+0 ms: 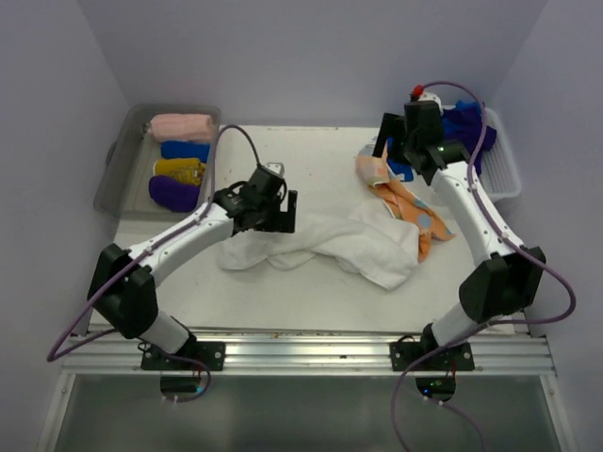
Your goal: Roll the towels
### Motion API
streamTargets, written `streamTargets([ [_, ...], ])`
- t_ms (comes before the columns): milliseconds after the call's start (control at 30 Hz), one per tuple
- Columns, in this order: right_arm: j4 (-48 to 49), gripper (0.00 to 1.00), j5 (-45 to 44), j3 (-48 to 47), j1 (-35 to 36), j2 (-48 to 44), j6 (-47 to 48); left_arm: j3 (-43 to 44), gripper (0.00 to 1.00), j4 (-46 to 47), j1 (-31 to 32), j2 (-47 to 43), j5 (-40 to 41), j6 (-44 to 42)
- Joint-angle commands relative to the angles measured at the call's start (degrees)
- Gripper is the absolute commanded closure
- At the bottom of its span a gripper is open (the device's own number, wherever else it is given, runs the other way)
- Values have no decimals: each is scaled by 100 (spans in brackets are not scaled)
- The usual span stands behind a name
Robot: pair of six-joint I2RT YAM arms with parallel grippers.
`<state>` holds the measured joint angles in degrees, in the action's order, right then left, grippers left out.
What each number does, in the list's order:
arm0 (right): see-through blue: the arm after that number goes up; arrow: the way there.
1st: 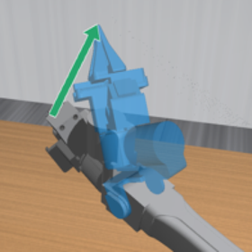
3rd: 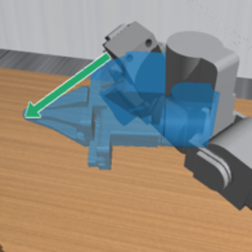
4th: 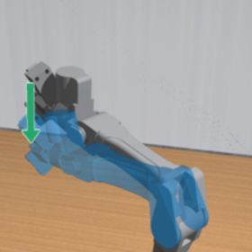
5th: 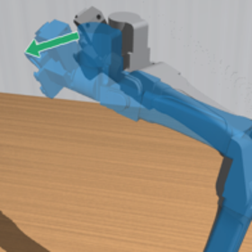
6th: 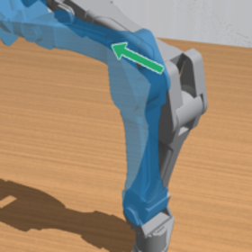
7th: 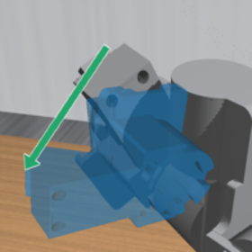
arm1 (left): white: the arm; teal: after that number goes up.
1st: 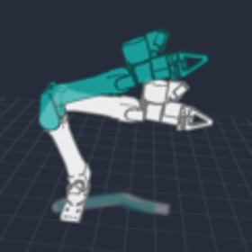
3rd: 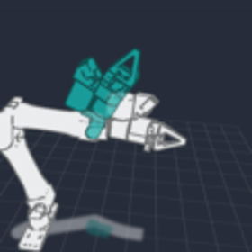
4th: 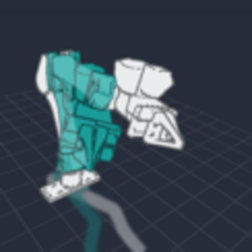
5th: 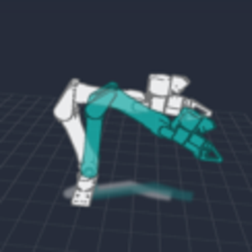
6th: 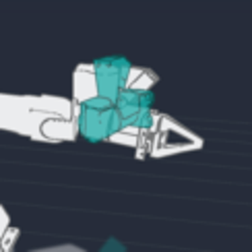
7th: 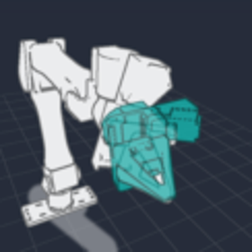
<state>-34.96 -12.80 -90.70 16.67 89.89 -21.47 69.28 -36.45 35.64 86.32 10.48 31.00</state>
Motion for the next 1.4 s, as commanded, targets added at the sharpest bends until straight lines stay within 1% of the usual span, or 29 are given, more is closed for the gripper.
streamTargets([
  [0, -371, 7, -276, -299, -330, 958, 135, -204, 0, 471, 294, 585, -266, 195],
  [33, -380, 6, -276, -439, -435, 1239, 135, -160, 0, 498, 312, 1005, -257, 178],
  [67, -406, 5, -259, -797, -480, 1729, 135, -125, 0, 507, 321, 1201, -214, 178],
  [133, -529, 4, -127, -1238, -567, 2285, 109, -90, 1, 638, 321, 1613, -204, 160],
  [167, -599, 4, -127, -1684, -585, 2801, 91, -98, 4, 708, 321, 1694, -239, 152],
  [233, -696, 4, -4, -2056, -664, 3226, 4, -142, 11, 910, 321, 1834, -388, 134],
  [267, -705, 4, 101, -2353, -682, 3637, -32, -160, 25, 972, 321, 1853, -432, 134],
  [333, -767, 6, 425, -2601, -752, 3965, -120, -169, 43, 999, 321, 1905, -442, 143],
  [367, -784, 14, 505, -2794, -761, 4106, -198, -177, 61, 990, 321, 1888, -442, 143],
  [400, -793, 19, 585, -2865, -761, 4316, -234, -178, 73, 982, 321, 1879, -407, 151],
  [433, -784, 30, 803, -2918, -770, 4388, -260, -178, 96, 938, 312, 1827, -389, 143],
  [467, -793, 69, 892, -3049, -770, 4432, -278, -186, 100, 929, 304, 1792, -371, 151],
  [500, -889, 89, 963, -3129, -761, 4424, -287, -195, 100, 894, 303, 1757, -363, 152],
  [533, -925, 100, 1024, -3191, -779, 4354, -305, -195, 100, 876, 295, 1669, -345, 143],
  [600, -855, 100, 1060, -3200, -788, 4012, -322, -213, 100, 867, 286, 1563, -319, 134],
  [633, -802, 100, 1008, -3174, -805, 3549, -322, -213, 100, 859, 286, 1459, -319, 125],
  [733, -696, 100, 762, -3322, -1024, 2783, -348, -187, 100, 841, 286, 1274, -345, 99],
  [800, -783, 100, 770, -3743, -1209, 2587, -384, -195, 100, 850, 286, 1203, -380, 90],
  [833, -828, 100, 796, -3902, -1418, 2534, -436, -195, 100, 841, 286, 1168, -389, 90],
  [867, -915, 100, 814, -4242, -1516, 2464, -454, -178, 100, 832, 286, 1167, -406, 90],
  [933, -934, 100, 692, -4622, -1823, 2411, -498, -186, 100, 815, 286, 1159, -450, 90],
  [1033, -907, 100, 410, -4904, -2246, 2402, -726, -195, 100, 806, 295, 1159, -521, 108],
  [1100, -698, 100, 305, -4853, -2631, 2341, -910, -221, 100, 806, 295, 1133, -547, 125],
  [1200, -161, 100, 322, -4589, -3010, 2384, -1271, -239, 100, 832, 295, 1097, -626, 134],
  [1233, -160, 100, 339, -4850, -3055, 2506, -1289, -230, 100, 832, 295, 1088, -652, 134],
  [1267, -369, 100, 365, -5105, -3081, 2725, -1280, -204, 100, 841, 295, 1097, -670, 134],
  [1300, -536, 100, 418, -5386, -3099, 3188, -1228, -178, 100, 841, 295, 1114, -696, 134],
  [1333, -695, 100, 532, -5841, -3099, 3437, -1219, -160, 100, 841, 295, 1123, -705, 125],
  [1367, -862, 95, 628, -5906, -3099, 3596, -1201, -82, 100, 841, 295, 1132, -714, 116],
])
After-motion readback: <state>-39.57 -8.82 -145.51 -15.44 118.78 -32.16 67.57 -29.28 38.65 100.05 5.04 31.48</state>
